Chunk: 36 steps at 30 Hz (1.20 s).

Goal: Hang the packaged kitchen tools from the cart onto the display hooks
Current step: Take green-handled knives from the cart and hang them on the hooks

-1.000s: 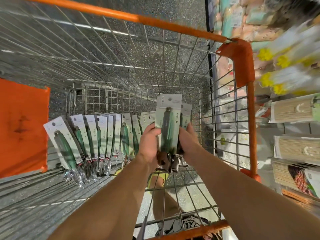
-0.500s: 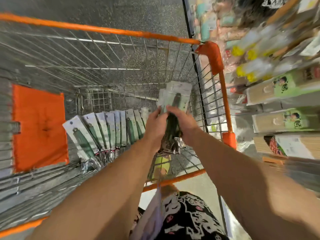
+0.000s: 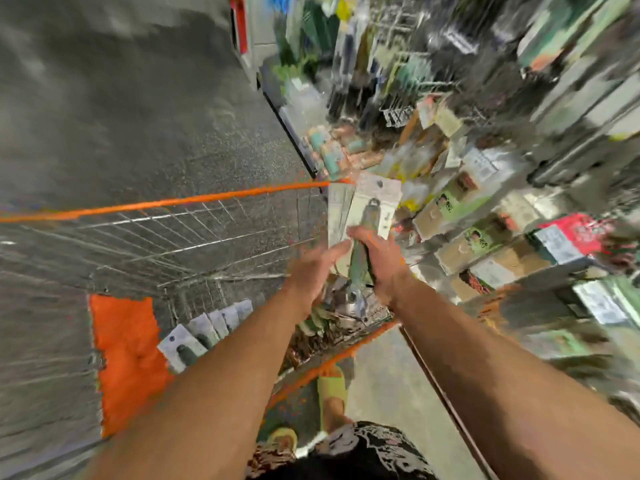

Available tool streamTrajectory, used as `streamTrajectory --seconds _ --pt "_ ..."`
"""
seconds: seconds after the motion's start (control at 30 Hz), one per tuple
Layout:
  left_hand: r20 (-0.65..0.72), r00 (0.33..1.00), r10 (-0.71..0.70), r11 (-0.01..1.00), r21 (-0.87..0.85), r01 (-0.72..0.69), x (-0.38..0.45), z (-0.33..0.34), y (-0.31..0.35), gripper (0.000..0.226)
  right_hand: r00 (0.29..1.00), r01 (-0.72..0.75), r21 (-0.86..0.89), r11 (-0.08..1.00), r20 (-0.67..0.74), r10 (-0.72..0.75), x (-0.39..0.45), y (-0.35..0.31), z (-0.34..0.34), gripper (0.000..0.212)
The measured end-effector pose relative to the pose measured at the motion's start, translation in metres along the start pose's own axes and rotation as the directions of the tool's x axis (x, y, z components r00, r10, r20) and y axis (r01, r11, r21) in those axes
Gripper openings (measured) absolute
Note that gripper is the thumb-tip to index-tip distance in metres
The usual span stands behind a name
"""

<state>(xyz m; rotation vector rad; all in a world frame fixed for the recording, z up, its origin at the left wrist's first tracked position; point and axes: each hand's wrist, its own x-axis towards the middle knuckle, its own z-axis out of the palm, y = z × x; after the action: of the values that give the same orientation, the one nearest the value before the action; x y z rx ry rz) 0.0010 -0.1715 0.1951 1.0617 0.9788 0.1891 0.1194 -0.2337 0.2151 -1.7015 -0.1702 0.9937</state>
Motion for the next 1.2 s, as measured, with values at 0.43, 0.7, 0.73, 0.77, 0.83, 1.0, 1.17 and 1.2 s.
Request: streamTrajectory --seconds 0.43,0.7,0.73,0.77,0.83,1.0,1.17,1.2 --pt "0.594 0.756 0.276 0.956 -0.090 -0.279 -0.114 0.111 0.108 0.042 0.803 0.522 -0.034 0.852 -0.317 -0.505 -0.174 -0.145 -0.087 0.066" --pt "0.736 0.536 0.414 0.864 -0.132 -0.487 -0.185 0.195 0.151 0.076 0.608 0.683 -0.056 0.728 -0.510 -0.609 -0.266 -0.182 -0.158 0.058" --pt "0.744 0.518 0.423 0.855 -0.140 -0.499 -0.195 0.206 0.154 0.072 0.590 0.687 -0.076 0.723 -0.523 -0.616 -0.275 -0.184 -0.167 0.063" --pt "0.752 0.499 0.430 0.849 -0.150 -0.506 -0.206 0.216 0.157 0.067 0.573 0.683 -0.116 0.722 -0.528 -0.627 -0.286 -0.186 -0.174 0.074" --pt "0.777 0.462 0.428 0.846 -0.164 -0.507 -0.223 0.239 0.159 0.058 0.508 0.637 -0.254 0.728 -0.572 -0.644 -0.303 -0.188 -0.192 0.093" --pt "0.796 0.410 0.446 0.804 -0.155 -0.574 -0.248 0.289 0.159 0.073 0.286 0.584 -0.460 0.669 -0.655 -0.700 -0.340 -0.186 -0.244 0.052" --pt "0.813 0.361 0.456 0.778 -0.167 -0.606 -0.273 0.327 0.157 0.049 0.298 0.595 -0.428 0.680 -0.668 -0.681 -0.367 -0.175 -0.283 0.041" --pt "0.810 0.356 0.466 0.774 -0.179 -0.607 -0.275 0.335 0.155 0.049 0.319 0.598 -0.413 0.687 -0.664 -0.677 -0.370 -0.173 -0.290 0.035"
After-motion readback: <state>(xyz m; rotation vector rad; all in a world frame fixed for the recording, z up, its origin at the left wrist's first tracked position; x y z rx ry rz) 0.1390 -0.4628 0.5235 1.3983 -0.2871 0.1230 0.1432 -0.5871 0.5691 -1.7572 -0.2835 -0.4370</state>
